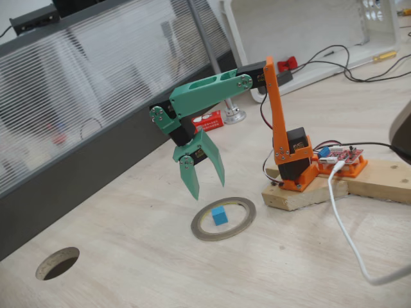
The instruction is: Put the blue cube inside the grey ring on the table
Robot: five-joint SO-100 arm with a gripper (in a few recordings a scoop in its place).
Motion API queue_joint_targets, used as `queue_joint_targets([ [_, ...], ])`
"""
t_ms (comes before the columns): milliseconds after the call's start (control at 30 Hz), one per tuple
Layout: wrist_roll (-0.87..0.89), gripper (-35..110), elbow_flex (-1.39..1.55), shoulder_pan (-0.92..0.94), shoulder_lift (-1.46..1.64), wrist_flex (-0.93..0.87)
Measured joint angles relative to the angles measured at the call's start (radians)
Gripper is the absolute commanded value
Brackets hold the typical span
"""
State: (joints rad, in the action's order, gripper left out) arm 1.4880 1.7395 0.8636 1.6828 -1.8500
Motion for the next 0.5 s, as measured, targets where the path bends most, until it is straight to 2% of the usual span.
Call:
queue_joint_targets([
  [367, 0.0, 47, 0.0, 0.0, 0.0, -0.018],
  [500, 0.0, 37, 0.0, 0.0, 0.0, -0.018],
])
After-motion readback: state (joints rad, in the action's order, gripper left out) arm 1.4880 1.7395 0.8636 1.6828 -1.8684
